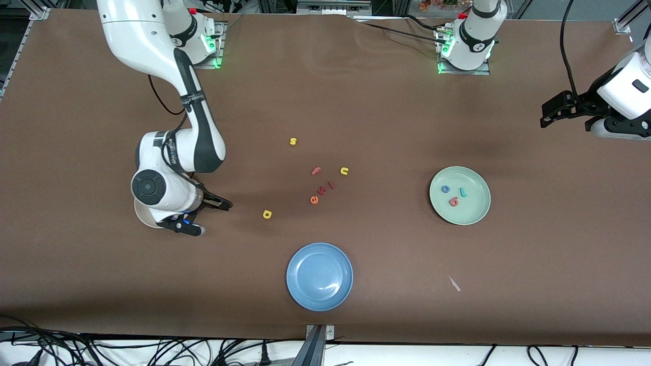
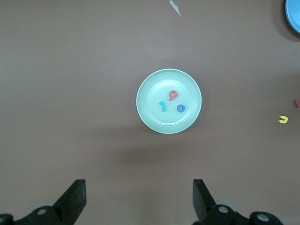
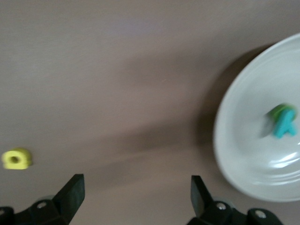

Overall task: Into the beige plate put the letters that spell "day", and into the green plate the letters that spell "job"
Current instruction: 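Move the right gripper over the yellow letter and lower it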

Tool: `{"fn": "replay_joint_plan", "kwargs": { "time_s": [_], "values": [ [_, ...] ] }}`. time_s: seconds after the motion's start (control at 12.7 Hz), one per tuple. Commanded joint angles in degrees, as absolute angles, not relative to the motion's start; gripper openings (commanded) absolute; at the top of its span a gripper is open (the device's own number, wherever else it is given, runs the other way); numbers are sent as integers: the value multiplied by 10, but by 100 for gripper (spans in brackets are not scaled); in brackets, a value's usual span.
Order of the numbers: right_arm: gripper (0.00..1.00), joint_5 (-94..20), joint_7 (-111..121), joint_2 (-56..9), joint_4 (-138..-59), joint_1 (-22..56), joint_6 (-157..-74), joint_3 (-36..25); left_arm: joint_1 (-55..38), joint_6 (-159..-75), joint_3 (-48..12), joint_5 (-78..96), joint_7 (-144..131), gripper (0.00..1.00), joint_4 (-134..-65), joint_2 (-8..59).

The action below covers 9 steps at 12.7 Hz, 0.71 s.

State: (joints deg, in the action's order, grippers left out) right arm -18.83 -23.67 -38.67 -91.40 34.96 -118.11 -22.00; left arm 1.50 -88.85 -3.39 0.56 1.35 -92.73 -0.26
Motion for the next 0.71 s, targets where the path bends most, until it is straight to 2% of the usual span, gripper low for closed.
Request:
{"fn": "replay_joint_plan", "kwargs": {
  "time_s": [0.0, 0.16, 0.63],
  "values": [
    [100, -231, -285, -396, -911, 370, -1213, -221, 17, -882, -38, -11, 22, 100, -920, -4],
    [100, -231, -328, -403, -909, 399, -1233, -222, 17, -882, -38, -11, 22, 100, -920, -4],
    [100, -196, -284, -438, -861, 418, -1237, -219, 18, -882, -38, -11, 22, 100, -920, -4]
  ]
}}
